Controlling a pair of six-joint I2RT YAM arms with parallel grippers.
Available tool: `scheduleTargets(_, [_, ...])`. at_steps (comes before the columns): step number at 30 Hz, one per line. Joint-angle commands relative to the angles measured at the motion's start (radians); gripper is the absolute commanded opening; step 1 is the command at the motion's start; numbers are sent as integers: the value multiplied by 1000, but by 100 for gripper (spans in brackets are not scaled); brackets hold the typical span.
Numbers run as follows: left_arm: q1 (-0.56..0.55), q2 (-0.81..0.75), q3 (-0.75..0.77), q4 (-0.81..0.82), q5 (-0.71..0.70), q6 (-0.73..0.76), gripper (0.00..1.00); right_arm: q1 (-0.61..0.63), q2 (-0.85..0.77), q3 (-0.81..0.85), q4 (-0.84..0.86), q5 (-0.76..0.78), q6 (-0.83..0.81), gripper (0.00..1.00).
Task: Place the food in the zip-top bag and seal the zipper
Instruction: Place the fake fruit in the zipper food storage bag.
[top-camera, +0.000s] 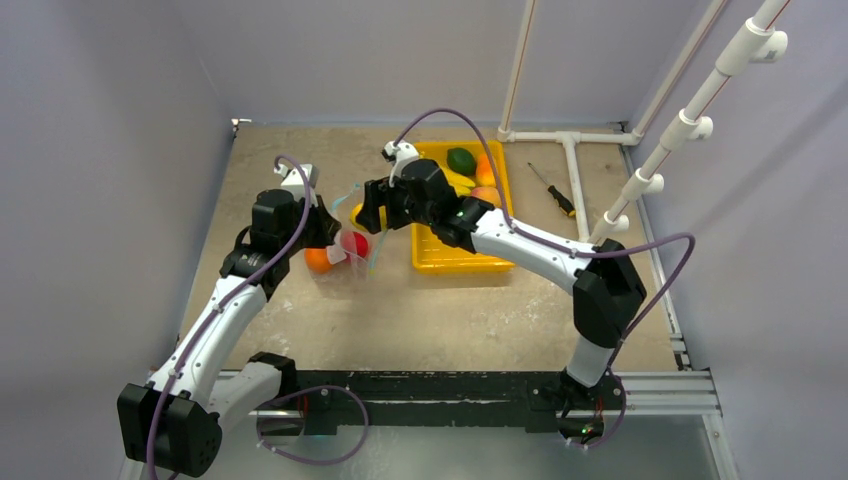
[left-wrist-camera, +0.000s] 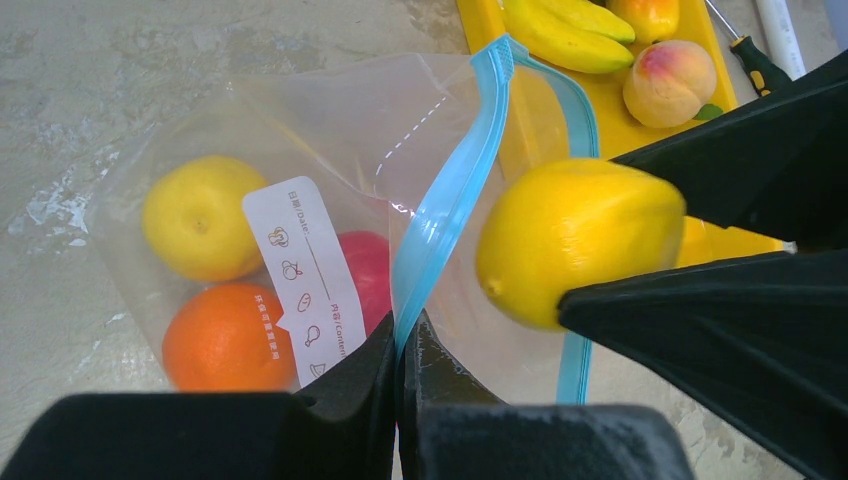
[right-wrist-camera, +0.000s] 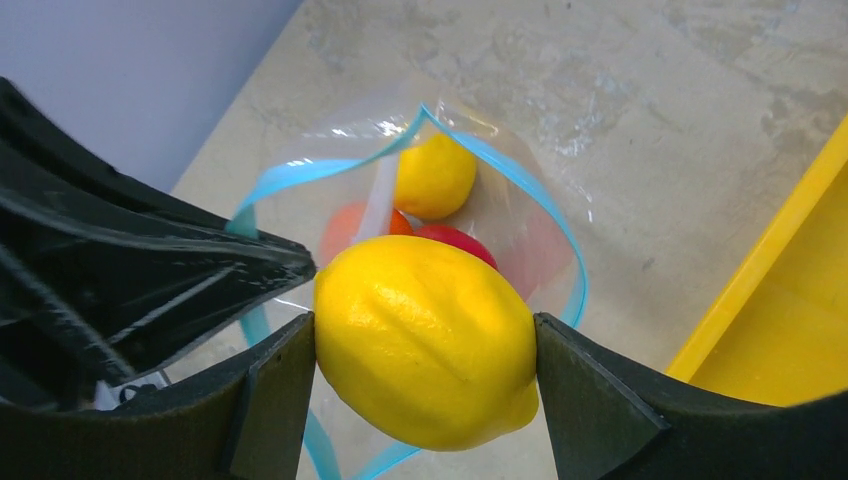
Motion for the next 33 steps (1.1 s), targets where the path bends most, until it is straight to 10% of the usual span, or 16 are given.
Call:
scheduleTargets(1, [-5,-19,3,22,10,14,0,9,29,66,15,11,18,34])
scheduleTargets(12, [-5,-15,3,22,25,14,0,11,111,147,-43,94,105,79])
scheduleTargets(33, [-5,-3,5,22,30,15,0,11,-37,90,-29,122,140,93])
